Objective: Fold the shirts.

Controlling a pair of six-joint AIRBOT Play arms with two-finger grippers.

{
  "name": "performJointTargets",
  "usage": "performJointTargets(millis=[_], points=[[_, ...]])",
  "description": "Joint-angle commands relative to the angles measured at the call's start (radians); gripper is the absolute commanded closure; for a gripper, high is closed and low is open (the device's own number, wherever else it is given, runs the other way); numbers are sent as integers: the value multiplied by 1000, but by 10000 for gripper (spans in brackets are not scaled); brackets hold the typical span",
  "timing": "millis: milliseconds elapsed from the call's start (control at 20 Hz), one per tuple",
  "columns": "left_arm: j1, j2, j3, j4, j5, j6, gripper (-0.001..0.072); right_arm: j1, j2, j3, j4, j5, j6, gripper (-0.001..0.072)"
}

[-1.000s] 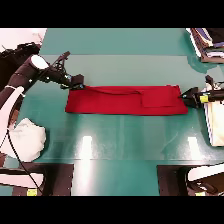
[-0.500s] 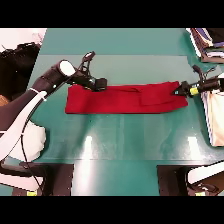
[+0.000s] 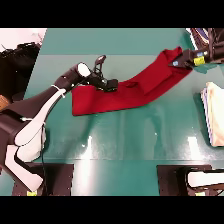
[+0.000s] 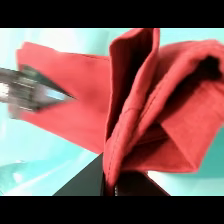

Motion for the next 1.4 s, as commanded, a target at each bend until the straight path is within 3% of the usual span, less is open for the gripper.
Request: performJointTargets(millis=[0, 150, 350, 500, 650, 700, 800, 900, 1000, 1150, 1350], points=[[-45, -72, 42, -18, 4, 11, 681, 123, 16, 93, 0, -50, 47, 691], [-36, -78, 62, 23, -22, 10, 680, 203, 16, 100, 0, -111, 61, 691], [65, -54, 163, 129, -184, 9, 681, 322, -10, 100, 9, -204, 56, 691], [185, 24, 251, 269, -318, 9, 681, 455, -72, 100, 123, -276, -29, 690], [320, 134, 324, 341, -418, 10, 680, 633, -179, 101, 185, -437, -141, 687], [357, 169, 335, 351, -432, 10, 680, 691, -218, 108, 184, -489, -182, 615], [420, 236, 336, 354, -437, 10, 680, 779, -313, 180, 175, -518, -219, 175], [459, 278, 338, 354, -447, 10, 680, 798, -369, 263, 169, -470, -219, 154], [473, 293, 338, 354, -467, 10, 680, 750, -347, 269, 72, -397, -131, 159], [468, 294, 336, 353, -492, 11, 680, 607, -236, 100, -76, -337, -52, 159], [462, 293, 335, 331, -487, 10, 679, 352, -114, -209, -87, -320, 56, 157]])
